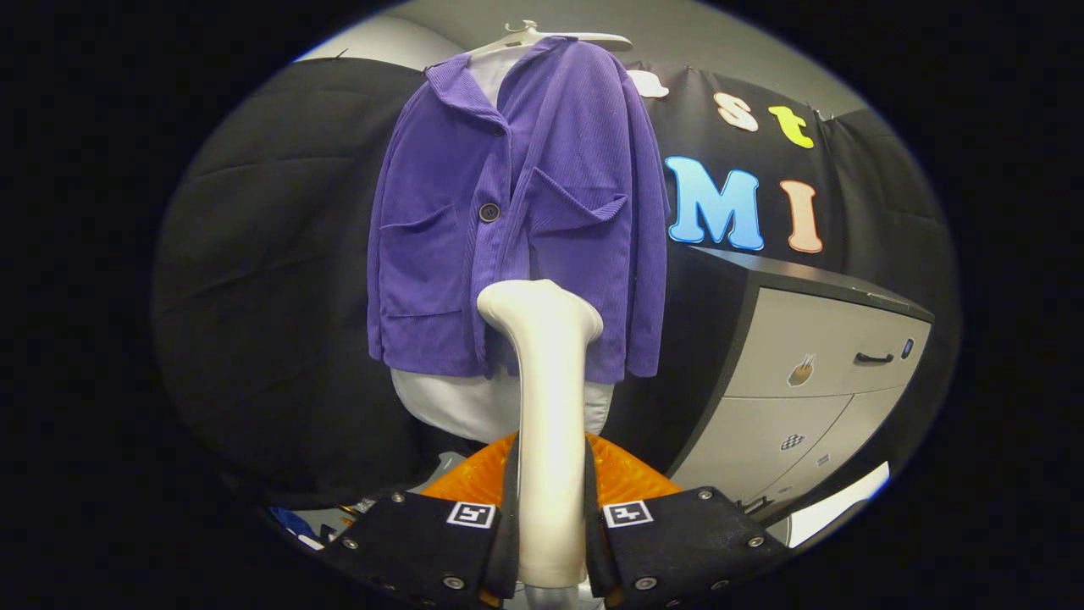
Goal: Iron the clothes twice with a garment steamer, once on the left side and once on the right side.
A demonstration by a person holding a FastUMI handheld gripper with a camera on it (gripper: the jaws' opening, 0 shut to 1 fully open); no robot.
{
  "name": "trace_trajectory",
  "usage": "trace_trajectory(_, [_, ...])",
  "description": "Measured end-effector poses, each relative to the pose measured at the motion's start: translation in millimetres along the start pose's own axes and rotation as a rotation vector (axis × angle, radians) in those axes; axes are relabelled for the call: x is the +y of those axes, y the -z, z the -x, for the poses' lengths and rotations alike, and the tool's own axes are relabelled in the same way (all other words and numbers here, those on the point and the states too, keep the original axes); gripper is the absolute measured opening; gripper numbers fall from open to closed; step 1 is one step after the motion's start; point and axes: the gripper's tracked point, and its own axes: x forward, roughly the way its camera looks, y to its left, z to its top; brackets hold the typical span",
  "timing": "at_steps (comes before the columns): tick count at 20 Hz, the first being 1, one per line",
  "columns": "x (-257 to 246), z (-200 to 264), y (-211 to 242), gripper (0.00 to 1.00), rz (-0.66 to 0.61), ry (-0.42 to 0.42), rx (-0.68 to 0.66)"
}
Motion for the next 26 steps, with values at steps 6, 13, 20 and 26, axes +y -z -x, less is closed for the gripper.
trace_trajectory(6, [-1,36,-81,0.32,-0.004,-0.022,-0.160])
trace_trajectory(13, [15,64,-220,0.32,-0.005,-0.049,-0.398])
trace_trajectory(20, [55,71,-317,0.32,0.021,-0.091,-0.558])
trace_trajectory(26, [107,41,-365,0.33,0.062,-0.132,-0.598])
